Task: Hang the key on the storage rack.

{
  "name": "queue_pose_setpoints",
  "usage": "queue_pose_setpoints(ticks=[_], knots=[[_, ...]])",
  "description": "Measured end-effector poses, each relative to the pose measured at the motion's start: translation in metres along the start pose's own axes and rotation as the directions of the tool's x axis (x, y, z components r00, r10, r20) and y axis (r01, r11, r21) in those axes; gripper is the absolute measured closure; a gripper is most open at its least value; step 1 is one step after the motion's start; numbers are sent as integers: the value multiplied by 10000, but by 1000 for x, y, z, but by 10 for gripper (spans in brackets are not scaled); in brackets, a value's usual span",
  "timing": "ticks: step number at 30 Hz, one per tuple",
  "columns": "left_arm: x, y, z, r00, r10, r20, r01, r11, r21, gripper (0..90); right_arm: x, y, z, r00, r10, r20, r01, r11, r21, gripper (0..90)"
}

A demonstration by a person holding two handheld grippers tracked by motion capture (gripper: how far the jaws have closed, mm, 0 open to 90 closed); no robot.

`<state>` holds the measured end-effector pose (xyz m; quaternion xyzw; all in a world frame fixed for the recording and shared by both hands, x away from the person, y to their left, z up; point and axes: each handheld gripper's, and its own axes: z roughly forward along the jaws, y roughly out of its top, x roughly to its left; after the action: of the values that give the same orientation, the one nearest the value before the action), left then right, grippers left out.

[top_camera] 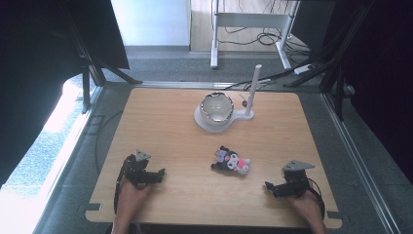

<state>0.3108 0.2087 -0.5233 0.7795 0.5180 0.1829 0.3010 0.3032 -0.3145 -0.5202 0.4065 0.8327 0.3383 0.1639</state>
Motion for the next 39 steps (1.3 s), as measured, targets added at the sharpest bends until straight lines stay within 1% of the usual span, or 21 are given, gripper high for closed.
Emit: queue_pose_setpoints(ticks=[23,26,32,36,37,38,39], knots=[[0,1,0,10000,3,27,-3,10000,20,0,0,0,0,10000,-29,-44,29,10000,1,0],[0,1,1,10000,1,17,-1,10000,15,0,0,2,0,10000,-25,-53,26,10000,88,0],[0,1,1,10000,1,18,-1,10000,15,0,0,5,0,9997,-178,-152,183,9993,340,0],[0,1,1,10000,-1,16,1,10000,16,0,1,8,-3,9983,-575,-109,580,9965,605,0],[0,1,1,10000,-1,16,1,10000,16,0,1,8,-3,9983,-575,-109,580,9965,605,0],[0,1,1,10000,1,18,-1,10000,15,0,1,10,-4,9971,-736,-203,749,9943,759,0],[0,1,1,10000,0,19,0,10000,16,0,1,11,-4,9969,-754,-215,769,9938,807,0]])
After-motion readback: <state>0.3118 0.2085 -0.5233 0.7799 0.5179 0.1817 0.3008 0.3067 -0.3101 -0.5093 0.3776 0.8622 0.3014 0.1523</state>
